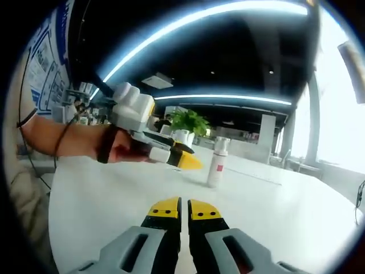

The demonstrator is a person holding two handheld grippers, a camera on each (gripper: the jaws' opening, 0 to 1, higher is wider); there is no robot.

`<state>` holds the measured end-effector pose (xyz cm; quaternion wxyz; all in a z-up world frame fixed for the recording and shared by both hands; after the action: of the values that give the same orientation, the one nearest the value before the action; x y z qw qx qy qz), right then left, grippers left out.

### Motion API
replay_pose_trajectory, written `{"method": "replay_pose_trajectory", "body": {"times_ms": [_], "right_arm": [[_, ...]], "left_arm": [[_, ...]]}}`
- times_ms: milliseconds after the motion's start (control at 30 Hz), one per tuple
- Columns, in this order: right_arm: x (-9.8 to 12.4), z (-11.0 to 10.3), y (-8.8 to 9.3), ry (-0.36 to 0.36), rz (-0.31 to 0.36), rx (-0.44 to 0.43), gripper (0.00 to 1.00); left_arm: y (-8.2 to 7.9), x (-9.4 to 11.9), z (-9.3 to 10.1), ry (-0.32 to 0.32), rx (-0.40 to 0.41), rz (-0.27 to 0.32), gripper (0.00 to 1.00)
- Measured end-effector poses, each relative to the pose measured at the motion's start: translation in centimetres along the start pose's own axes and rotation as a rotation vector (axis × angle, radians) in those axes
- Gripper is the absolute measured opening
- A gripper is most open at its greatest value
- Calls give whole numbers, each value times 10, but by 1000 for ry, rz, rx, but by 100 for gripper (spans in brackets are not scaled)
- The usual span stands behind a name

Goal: Clamp pump bottle remove cover press pump head put on cover

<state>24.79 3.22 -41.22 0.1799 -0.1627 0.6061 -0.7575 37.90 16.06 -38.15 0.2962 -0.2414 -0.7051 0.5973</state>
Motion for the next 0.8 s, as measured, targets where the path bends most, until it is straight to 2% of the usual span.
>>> {"method": "replay_pose_trajectory", "body": {"times_ms": [167, 567, 800], "right_arm": [[0, -1, 0, -5, -2, 6, 0], [-2, -3, 1, -6, -6, 34, 0], [-1, -3, 1, -6, -6, 40, 0]], "left_arm": [[1, -19, -6, 0, 13, -11, 34], [10, -42, -9, -14, 7, -22, 35], [10, -60, -9, -11, 46, -14, 34]]}}
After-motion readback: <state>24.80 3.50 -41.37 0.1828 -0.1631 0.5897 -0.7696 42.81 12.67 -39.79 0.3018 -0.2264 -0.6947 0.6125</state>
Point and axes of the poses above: the point that each gripper's makers call its tool centre point, and the gripper's own axes: x roughly backward along the fingers, z roughly to its right, y roughly out of its underside, the point moved 5 cm from there along x, roughly backward along the fingers, and after that the axes turned 7 degrees about y, right-handed, at the moved point
